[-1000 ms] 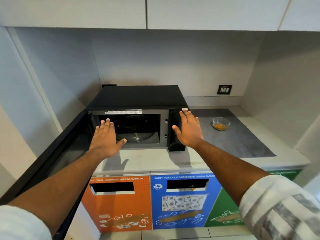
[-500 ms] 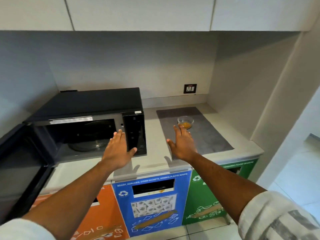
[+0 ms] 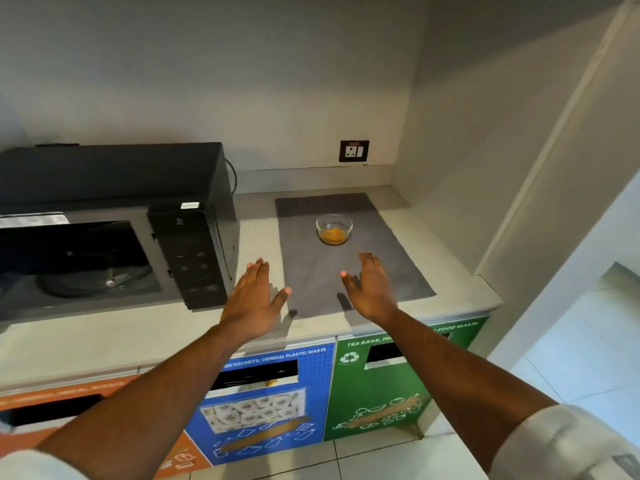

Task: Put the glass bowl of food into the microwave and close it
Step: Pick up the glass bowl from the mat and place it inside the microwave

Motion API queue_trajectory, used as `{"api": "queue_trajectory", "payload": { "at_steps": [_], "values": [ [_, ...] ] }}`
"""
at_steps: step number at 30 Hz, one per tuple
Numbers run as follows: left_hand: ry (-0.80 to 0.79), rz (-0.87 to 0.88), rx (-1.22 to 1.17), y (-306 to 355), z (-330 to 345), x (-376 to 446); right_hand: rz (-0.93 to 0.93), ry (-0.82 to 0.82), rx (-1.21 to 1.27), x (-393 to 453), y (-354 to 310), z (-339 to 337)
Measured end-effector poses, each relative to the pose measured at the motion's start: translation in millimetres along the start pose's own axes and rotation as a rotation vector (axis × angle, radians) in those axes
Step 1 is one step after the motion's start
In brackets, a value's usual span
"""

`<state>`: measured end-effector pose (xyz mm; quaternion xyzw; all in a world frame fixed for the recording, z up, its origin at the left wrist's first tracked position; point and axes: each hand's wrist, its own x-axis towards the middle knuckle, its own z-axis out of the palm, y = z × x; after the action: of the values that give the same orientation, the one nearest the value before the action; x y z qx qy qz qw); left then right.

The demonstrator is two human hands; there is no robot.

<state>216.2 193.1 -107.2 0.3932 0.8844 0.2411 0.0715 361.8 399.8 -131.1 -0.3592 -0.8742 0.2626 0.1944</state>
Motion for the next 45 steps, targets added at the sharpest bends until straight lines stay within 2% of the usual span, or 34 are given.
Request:
{"api": "queue_trajectory", "payload": {
  "at_steps": [4, 11, 17, 22, 26, 29, 32, 37, 41, 45],
  "values": [
    [0.004, -0.033, -0.101, 11, 51, 31, 0.081, 0.019, 0.145, 30, 20, 19],
    [0.070, -0.111, -0.434, 24, 111, 106, 0.278, 0.048, 0.494, 88, 53, 53],
    [0.131, -0.089, -0.594, 28, 150, 183, 0.255, 0.112, 0.617, 153, 86, 85],
    [0.198, -0.093, -0.670, 29, 164, 256, 0.297, 0.147, 0.873, 226, 100, 104],
    [0.175, -0.129, -0.751, 19, 169, 300, 0.238, 0.134, 1.048, 272, 99, 113],
    [0.173, -0.160, -0.773, 16, 174, 320, 0.211, 0.160, 1.081, 293, 99, 117],
    [0.201, -0.110, -0.819, 16, 181, 332, 0.235, 0.182, 1.063, 307, 101, 121],
    [0.237, -0.110, -1.027, 29, 186, 351, 0.292, 0.153, 1.160, 322, 102, 123],
    [0.241, -0.230, -1.233, 40, 193, 364, 0.292, 0.045, 1.251, 329, 98, 128],
    [0.257, -0.337, -1.390, 48, 195, 371, 0.301, 0.053, 1.313, 332, 92, 130]
  ]
}}
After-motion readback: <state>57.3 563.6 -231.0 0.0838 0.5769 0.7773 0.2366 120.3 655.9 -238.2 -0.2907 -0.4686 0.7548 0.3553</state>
